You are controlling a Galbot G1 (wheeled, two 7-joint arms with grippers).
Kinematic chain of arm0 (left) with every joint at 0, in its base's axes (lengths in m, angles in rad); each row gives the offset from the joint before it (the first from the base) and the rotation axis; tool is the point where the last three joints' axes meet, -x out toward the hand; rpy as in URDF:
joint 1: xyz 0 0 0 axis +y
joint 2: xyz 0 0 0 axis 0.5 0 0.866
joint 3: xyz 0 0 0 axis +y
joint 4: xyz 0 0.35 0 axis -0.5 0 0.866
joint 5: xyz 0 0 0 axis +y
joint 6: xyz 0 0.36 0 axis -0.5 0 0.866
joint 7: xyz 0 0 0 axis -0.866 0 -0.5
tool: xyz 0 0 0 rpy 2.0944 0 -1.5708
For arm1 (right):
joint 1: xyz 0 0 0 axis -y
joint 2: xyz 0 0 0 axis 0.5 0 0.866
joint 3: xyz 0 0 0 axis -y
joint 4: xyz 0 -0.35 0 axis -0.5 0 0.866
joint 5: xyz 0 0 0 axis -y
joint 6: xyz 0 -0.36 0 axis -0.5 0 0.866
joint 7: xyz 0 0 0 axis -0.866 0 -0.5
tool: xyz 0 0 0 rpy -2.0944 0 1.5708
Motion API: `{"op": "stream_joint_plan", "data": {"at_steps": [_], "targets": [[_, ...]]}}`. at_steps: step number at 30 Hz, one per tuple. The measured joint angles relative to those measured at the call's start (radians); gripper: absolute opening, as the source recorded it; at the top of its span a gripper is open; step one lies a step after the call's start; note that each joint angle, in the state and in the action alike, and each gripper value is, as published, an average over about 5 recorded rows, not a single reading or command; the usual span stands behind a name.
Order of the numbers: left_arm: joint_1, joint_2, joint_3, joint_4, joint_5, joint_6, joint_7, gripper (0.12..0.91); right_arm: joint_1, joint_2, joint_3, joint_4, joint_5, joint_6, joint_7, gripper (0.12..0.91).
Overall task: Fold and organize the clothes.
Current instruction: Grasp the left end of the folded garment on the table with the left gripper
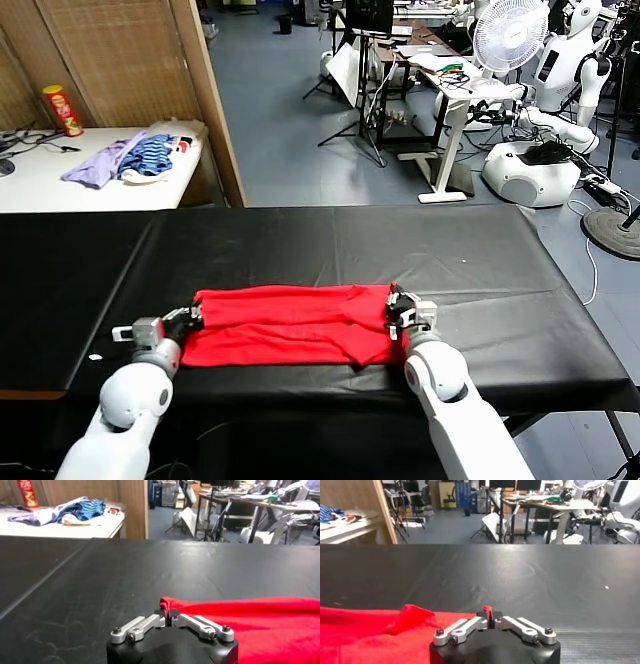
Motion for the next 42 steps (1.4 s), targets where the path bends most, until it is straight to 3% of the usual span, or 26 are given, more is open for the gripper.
{"op": "stream_joint_plan", "data": {"at_steps": [4,8,17,21,31,33,38,42], "targets": [[0.006,0.011,-0.014,-0.012,-0.034,0.003,0.000,0.611,-0.024,-0.014,0.017,0.038,0.008,0.000,-0.004,0.703],[0.024,0.020,-0.032,-0.029,-0.064,0.006,0.000,0.769,-0.049,-0.022,0.032,0.072,0.019,0.003,-0.003,0.790],[0.110,-0.013,-0.063,-0.060,-0.142,0.000,0.015,0.796,-0.079,-0.025,0.037,0.118,0.025,0.007,-0.003,0.798],[0.144,-0.030,-0.064,-0.058,-0.131,-0.009,0.031,0.726,-0.083,-0.028,0.037,0.133,0.023,0.016,-0.001,0.798],[0.167,-0.061,-0.049,-0.058,-0.010,-0.035,0.033,0.224,-0.089,-0.026,0.045,0.160,0.015,0.027,0.003,0.798],[0.168,-0.062,-0.044,-0.061,0.037,-0.047,0.034,0.167,-0.091,-0.024,0.050,0.167,0.015,0.025,0.006,0.798],[0.171,-0.038,-0.052,-0.056,0.206,-0.079,0.035,0.165,-0.097,-0.022,0.065,0.191,0.015,0.020,0.013,0.798],[0.183,0.026,-0.086,-0.039,0.325,-0.107,0.037,0.161,-0.098,-0.019,0.068,0.204,0.015,0.015,0.014,0.798]]}}
